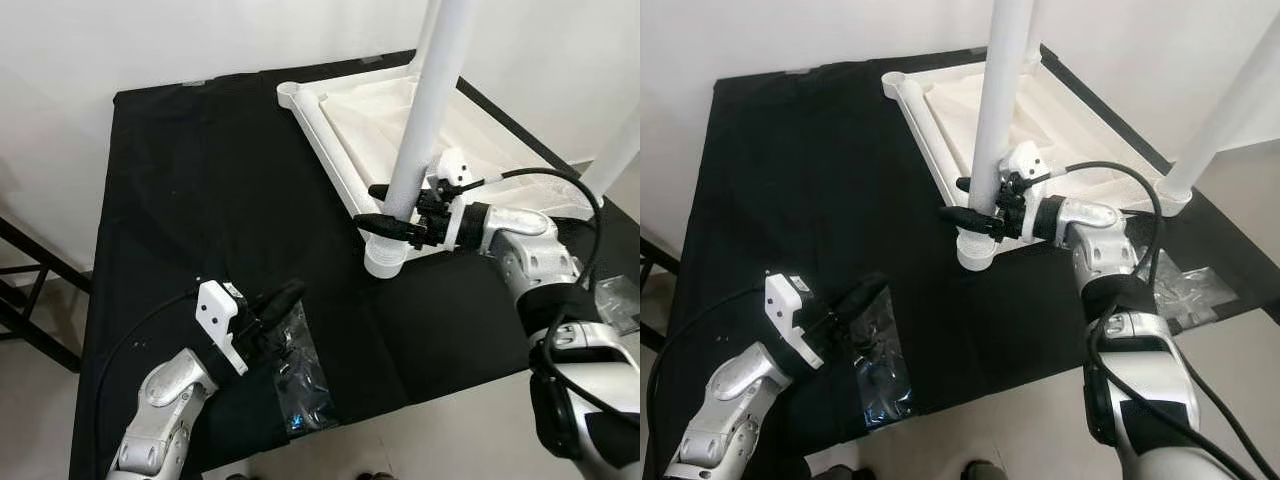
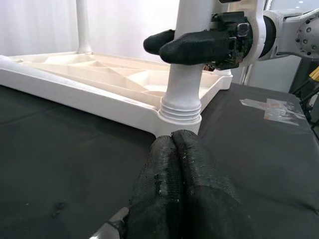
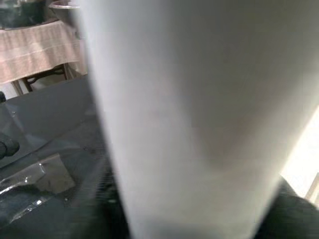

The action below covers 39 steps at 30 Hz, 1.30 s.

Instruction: Building children table

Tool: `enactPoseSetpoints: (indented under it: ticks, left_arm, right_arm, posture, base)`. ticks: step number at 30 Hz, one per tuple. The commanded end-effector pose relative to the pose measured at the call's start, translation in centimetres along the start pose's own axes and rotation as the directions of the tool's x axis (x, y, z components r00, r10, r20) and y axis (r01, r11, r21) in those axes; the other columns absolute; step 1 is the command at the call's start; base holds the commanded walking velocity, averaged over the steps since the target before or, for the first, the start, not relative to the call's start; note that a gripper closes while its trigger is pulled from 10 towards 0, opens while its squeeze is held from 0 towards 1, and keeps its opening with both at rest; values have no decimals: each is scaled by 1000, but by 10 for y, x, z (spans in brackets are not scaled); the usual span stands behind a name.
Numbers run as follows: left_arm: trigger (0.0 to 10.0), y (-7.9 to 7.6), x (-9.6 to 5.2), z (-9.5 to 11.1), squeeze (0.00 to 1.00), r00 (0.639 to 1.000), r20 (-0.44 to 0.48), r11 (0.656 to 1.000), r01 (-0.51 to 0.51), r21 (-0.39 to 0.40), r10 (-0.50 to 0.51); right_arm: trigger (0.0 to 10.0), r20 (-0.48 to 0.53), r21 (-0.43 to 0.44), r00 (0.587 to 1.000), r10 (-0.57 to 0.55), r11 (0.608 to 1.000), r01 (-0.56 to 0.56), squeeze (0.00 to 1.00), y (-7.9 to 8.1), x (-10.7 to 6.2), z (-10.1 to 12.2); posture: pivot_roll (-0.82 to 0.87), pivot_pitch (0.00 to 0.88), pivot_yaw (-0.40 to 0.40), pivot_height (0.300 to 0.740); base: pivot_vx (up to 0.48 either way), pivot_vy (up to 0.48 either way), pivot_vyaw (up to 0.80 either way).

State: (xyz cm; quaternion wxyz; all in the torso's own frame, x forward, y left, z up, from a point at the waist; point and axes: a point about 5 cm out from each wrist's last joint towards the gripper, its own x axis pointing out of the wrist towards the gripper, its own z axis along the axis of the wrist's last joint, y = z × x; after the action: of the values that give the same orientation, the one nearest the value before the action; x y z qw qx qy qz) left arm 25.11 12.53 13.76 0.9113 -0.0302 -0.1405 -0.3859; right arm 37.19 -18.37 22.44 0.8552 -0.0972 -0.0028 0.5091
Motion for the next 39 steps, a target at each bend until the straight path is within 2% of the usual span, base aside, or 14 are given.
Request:
enactPoseSetpoints:
  ticks: [1, 13, 14, 16, 17, 21, 28, 29, 31, 32, 33, 37, 38, 39]
  left_arm:
    - [10000, -1, -4, -1, 0, 1000, -14, 1000, 2, -6, -2]
    - [10000, -3, -6, 0, 0, 1000, -14, 1000, 6, -5, -7]
    - [10000, -3, -6, 0, 0, 1000, -14, 1000, 9, -5, -9]
    - [10000, -3, -6, 0, 0, 1000, -14, 1000, 11, -4, -11]
    - [10000, -3, -6, 0, 0, 1000, -14, 1000, 15, -2, -15]
    - [10000, -3, -7, -1, 0, 999, -14, 1000, 30, 0, -30]
    - [10000, -5, -6, -1, 0, 999, -14, 999, 47, -5, -47]
    - [10000, -5, -6, -1, 0, 999, -15, 999, 45, -3, -45]
    - [10000, -5, -6, -1, 0, 999, -14, 999, 42, -2, -42]
    - [10000, -5, -6, -1, 0, 999, -14, 999, 40, -3, -40]
    - [10000, -5, -6, -1, 0, 999, -14, 999, 40, -4, -40]
    - [10000, -5, -5, -1, 0, 999, -13, 999, 45, -9, -46]
    - [10000, -5, -5, -1, 0, 999, -11, 999, 47, -12, -48]
    - [10000, -5, -5, -1, 0, 999, -11, 999, 47, -12, -48]
  right_arm:
    - [0, -8, 7, 998, 58, 998, -58, 0, 4, 4, -4]
    - [0, -152, 2, 919, -364, 930, 368, 0, 23, -12, -66]
    - [0, -176, 3, 880, -441, 894, 449, 0, 28, -9, -73]
    - [0, -222, 125, 594, -773, 582, 803, 0, 43, -5, -90]
    - [0, -237, 200, 601, -764, 567, 799, 0, 62, 7, -95]
    - [0, -151, 121, 703, -695, 693, 711, 0, 74, 30, -79]
    - [0, -141, 100, 660, -738, 653, 751, 0, 49, 38, -69]
    - [5216, -146, 75, 639, -755, 636, 768, 0, 47, 39, -66]
    - [10000, -145, 63, 623, -769, 621, 781, 0, 49, 41, -60]
    - [10000, -131, 72, 638, -759, 634, 770, 47, 51, 43, -55]
    - [10000, -112, 77, 665, -738, 661, 746, 1000, 51, 44, -49]
    - [10000, -16, 119, 762, -647, 755, 644, 1000, 43, 43, -31]
    - [10000, 31, 121, 813, -581, 810, 574, 502, 39, 42, -24]
    - [10000, 31, 121, 813, -581, 810, 574, 502, 39, 42, -24]
  posture:
    - [57, 163, 7, 740]
    - [59, 172, -14, 740]
    - [66, 171, -16, 740]
    - [67, 170, -13, 740]
    - [78, 168, -8, 740]
    - [60, 157, -2, 740]
    - [80, 145, -12, 740]
    - [84, 143, -12, 740]
    - [84, 143, -12, 740]
    - [85, 143, -11, 740]
    - [82, 145, -8, 740]
    - [78, 148, -4, 740]
    - [73, 150, -1, 740]
    - [73, 150, -1, 740]
  base:
    - [0, 0, 0]
    - [0, 0, 0]
    - [0, 0, 0]
    - [0, 0, 0]
    - [0, 0, 0]
    - [0, 0, 0]
    - [0, 0, 0]
    - [0, 0, 0]
    - [0, 0, 0]
    - [0, 0, 0]
    - [0, 0, 0]
    - [0, 0, 0]
    - [0, 0, 0]
    - [0, 0, 0]
